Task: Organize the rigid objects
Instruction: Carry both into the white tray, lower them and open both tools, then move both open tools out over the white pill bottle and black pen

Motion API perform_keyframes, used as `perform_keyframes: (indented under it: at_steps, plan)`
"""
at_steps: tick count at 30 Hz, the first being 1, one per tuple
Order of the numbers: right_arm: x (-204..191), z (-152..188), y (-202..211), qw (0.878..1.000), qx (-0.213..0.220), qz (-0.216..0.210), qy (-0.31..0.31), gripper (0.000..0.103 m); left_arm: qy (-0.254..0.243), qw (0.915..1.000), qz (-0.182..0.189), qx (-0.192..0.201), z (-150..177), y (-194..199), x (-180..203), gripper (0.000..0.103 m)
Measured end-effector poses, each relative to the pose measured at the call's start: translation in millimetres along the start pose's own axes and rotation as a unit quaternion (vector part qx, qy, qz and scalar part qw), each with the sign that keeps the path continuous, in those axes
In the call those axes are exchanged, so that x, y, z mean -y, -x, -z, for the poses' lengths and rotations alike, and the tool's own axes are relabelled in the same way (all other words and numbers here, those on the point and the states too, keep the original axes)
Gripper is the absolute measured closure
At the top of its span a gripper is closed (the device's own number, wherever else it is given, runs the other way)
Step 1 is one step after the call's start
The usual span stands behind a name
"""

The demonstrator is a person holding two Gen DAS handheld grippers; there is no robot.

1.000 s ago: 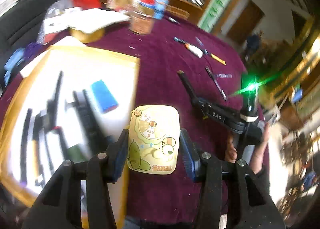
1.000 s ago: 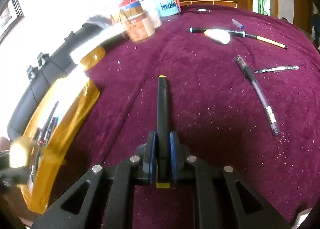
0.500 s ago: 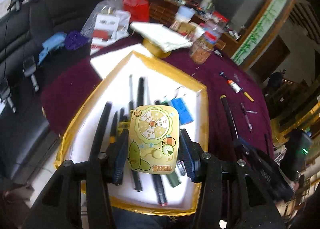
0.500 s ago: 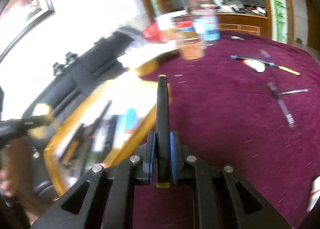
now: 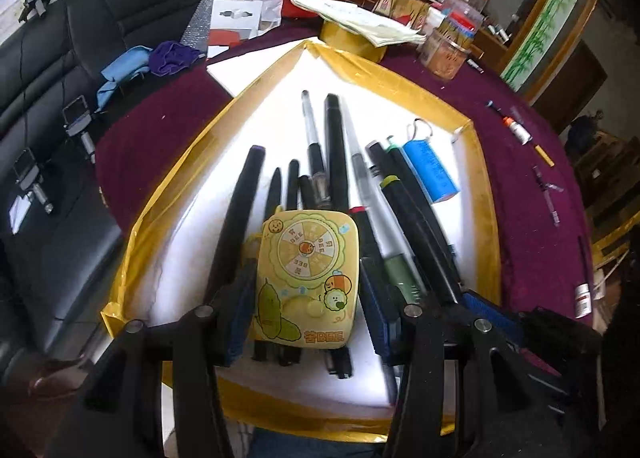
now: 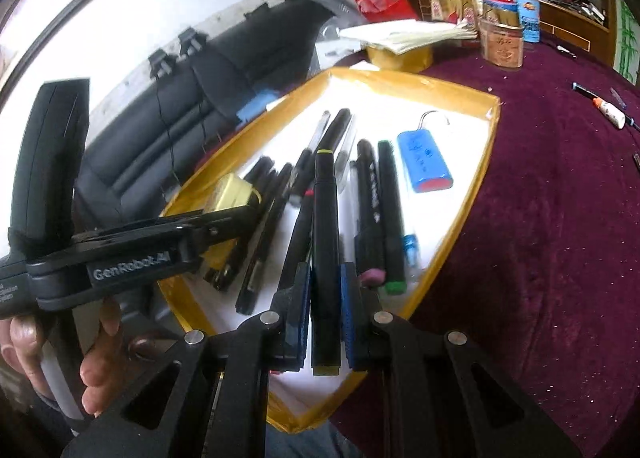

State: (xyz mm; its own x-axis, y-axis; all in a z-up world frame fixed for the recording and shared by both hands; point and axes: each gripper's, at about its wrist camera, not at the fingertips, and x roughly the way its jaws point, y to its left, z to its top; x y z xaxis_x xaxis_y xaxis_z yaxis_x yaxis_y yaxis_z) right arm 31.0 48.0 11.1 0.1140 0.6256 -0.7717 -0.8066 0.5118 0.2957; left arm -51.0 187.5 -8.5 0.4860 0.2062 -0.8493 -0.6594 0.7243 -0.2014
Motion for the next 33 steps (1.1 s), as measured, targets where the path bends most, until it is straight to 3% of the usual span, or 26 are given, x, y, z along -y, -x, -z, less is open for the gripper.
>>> perform_keyframes:
  at_steps: [6, 12, 15, 17, 18, 22, 26, 29, 33]
  plan:
    - [-6, 2, -12, 1.000, -0.017, 0.024, 0.009, 0.090, -0.002, 0.9999, -0.007, -0.009, 1, -6, -1, 0.055]
    - [-3, 3, -11, 1.000, -0.012, 0.014, 0.003, 0.089, 0.002, 0.9999, -0.005, -0.011, -1, -8, -2, 0.055]
    - [0, 5, -4, 1.000, -0.003, -0.007, -0.005, 0.080, 0.001, 0.9999, 0.004, -0.011, 0, -8, -2, 0.051]
    - [5, 6, 4, 1.000, 0.013, -0.024, -0.011, 0.067, 0.002, 0.9999, 0.008, -0.011, 1, -6, 1, 0.050]
    - [8, 8, 10, 0.999, 0.019, -0.036, -0.014, 0.067, 0.001, 0.9999, 0.007, -0.011, 1, -5, 3, 0.050]
    - [20, 15, 37, 0.997, 0.049, -0.057, -0.015, 0.066, -0.035, 0.9989, -0.020, 0.025, 3, 13, 28, 0.050]
    - [42, 28, 69, 0.993, 0.087, -0.071, -0.028, 0.059, -0.070, 0.9942, -0.044, 0.069, 9, 36, 61, 0.046]
    - [70, 40, 94, 0.989, 0.110, -0.077, -0.057, 0.058, -0.085, 0.9933, -0.017, 0.076, 14, 48, 87, 0.040]
    - [116, 54, 129, 0.983, 0.138, -0.065, -0.099, 0.058, -0.127, 0.9892, 0.056, 0.047, 20, 52, 137, 0.040]
